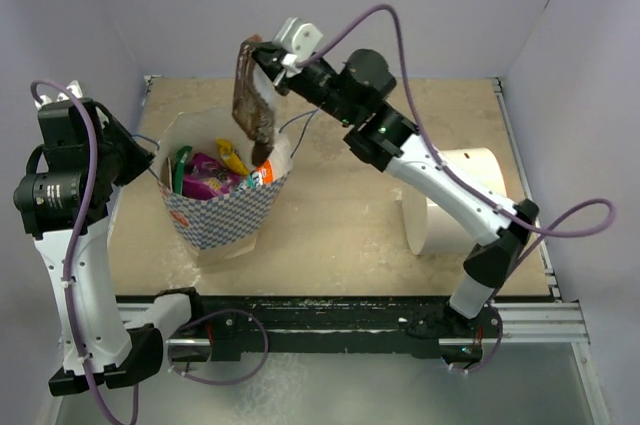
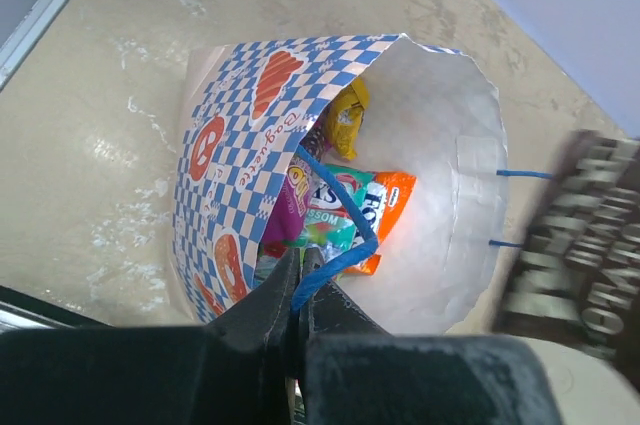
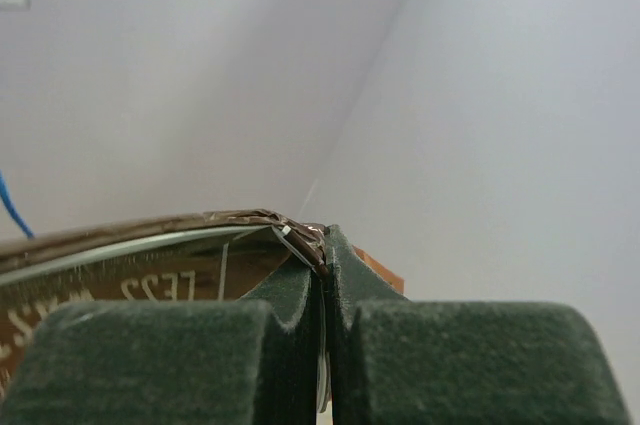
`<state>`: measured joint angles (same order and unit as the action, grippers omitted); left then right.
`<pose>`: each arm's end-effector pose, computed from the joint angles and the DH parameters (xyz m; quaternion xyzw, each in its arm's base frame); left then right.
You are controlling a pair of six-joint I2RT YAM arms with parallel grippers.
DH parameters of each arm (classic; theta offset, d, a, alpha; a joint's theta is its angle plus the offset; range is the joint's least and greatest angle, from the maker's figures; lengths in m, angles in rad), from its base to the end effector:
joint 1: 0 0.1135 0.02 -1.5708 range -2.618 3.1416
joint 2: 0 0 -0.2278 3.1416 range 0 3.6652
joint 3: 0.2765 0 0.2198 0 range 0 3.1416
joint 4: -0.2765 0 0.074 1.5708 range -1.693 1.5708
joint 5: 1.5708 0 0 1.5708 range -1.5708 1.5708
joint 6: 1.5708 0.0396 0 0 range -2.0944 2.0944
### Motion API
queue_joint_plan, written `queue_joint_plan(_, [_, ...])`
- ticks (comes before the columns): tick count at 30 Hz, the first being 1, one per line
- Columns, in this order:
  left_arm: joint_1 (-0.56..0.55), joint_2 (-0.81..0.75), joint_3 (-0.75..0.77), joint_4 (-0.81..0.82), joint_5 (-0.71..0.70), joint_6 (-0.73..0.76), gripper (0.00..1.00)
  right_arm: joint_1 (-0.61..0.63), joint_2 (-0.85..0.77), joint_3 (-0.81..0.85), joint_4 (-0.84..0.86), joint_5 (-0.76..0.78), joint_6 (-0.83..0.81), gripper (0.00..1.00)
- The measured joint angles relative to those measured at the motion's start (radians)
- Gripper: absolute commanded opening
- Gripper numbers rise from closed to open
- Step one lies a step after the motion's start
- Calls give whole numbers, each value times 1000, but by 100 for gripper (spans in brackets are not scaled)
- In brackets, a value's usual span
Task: Take the snacks out of the paper bag
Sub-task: Take out the snack from the paper bag, then place the snack at the center of the board.
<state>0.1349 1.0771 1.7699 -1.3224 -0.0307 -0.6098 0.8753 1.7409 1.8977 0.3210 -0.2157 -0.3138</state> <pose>0.1269 0.0184 0.4284 -0.3307 0.8276 -0.0933 0.4439 0.2230 0.2804 0.4821 -0.3656 0.3765 0.2891 0.8006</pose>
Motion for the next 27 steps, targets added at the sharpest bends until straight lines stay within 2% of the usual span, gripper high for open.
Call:
queue_joint_plan(9, [0,-55,-28,-30,-74,6,0,0,-218,10,-165,184,1,0])
queue_joint_plan(14, [0,-80,-28,-59,-151,38,0,1,-336,-27,-309,251,55,0])
queue_joint_plan(19, [0,-116,-30,-85,-201,66,0,1,-459,-92,-505,293,182,0])
queue_joint_plan(24, [0,-142,-34,-103,-231,83,0,2,-504,-101,-752,319,376,0])
queue_joint_plan(27, [-1,-148,-34,-109,-246,98,0,3,-528,-174,-846,305,473,0])
